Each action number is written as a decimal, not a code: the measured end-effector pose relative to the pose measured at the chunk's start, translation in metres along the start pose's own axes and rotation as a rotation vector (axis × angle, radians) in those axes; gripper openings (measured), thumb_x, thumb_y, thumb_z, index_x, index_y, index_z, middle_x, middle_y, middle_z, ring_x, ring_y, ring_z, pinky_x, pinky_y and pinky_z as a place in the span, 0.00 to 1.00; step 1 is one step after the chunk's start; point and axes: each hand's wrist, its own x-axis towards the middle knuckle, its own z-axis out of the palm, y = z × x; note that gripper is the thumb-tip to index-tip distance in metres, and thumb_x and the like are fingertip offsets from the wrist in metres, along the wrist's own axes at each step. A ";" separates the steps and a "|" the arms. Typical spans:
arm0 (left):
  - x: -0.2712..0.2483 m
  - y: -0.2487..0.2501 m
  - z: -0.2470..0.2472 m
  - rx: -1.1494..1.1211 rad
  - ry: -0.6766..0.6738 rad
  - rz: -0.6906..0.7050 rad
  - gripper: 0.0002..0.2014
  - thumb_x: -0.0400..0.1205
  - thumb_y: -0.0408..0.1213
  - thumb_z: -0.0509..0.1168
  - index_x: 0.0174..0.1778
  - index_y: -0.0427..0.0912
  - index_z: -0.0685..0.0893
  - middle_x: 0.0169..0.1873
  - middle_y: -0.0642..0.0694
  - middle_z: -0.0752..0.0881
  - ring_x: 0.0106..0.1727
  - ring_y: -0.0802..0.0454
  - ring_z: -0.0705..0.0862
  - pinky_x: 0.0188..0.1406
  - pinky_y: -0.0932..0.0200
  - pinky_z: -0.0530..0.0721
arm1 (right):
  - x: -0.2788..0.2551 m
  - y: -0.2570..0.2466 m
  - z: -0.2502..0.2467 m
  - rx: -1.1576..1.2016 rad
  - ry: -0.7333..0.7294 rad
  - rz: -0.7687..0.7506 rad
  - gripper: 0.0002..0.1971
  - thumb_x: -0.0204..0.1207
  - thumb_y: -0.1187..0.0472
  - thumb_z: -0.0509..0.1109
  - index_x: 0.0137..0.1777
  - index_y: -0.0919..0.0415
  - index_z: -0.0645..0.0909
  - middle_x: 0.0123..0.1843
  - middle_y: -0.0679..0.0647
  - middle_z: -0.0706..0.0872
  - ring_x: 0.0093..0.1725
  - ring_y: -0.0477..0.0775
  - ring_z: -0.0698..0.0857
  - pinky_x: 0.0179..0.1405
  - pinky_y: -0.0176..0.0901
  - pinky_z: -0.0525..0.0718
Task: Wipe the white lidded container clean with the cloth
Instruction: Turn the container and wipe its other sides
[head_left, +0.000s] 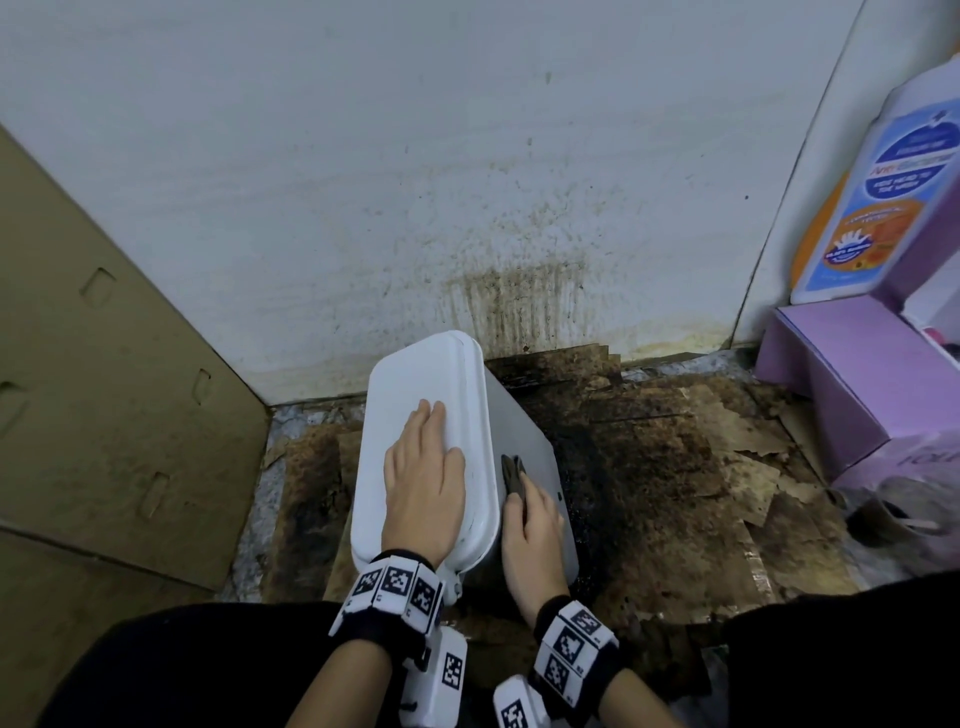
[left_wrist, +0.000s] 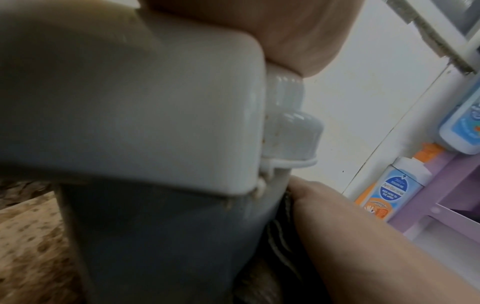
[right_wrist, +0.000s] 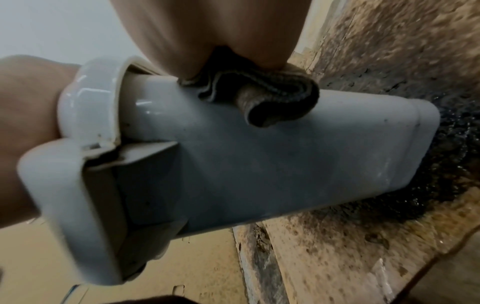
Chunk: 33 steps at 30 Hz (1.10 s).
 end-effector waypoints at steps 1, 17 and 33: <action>0.000 0.001 0.001 0.008 -0.002 0.004 0.26 0.91 0.40 0.46 0.88 0.50 0.54 0.88 0.55 0.51 0.86 0.63 0.46 0.84 0.60 0.40 | 0.001 0.000 -0.002 0.016 0.003 -0.010 0.22 0.91 0.57 0.55 0.83 0.54 0.69 0.79 0.52 0.73 0.80 0.51 0.67 0.81 0.42 0.60; 0.002 0.047 0.017 -0.182 -0.137 -0.040 0.25 0.93 0.43 0.43 0.88 0.49 0.51 0.88 0.56 0.49 0.87 0.60 0.44 0.86 0.56 0.39 | 0.003 -0.050 -0.048 0.152 -0.087 -0.179 0.23 0.91 0.46 0.54 0.85 0.38 0.63 0.78 0.33 0.70 0.81 0.39 0.67 0.85 0.51 0.65; -0.028 0.006 0.006 -0.296 -0.099 -0.479 0.34 0.77 0.73 0.60 0.62 0.44 0.73 0.57 0.46 0.84 0.56 0.47 0.84 0.57 0.49 0.81 | 0.020 -0.042 -0.095 0.088 -0.050 -0.111 0.41 0.67 0.26 0.73 0.80 0.32 0.66 0.74 0.40 0.78 0.75 0.48 0.77 0.74 0.61 0.80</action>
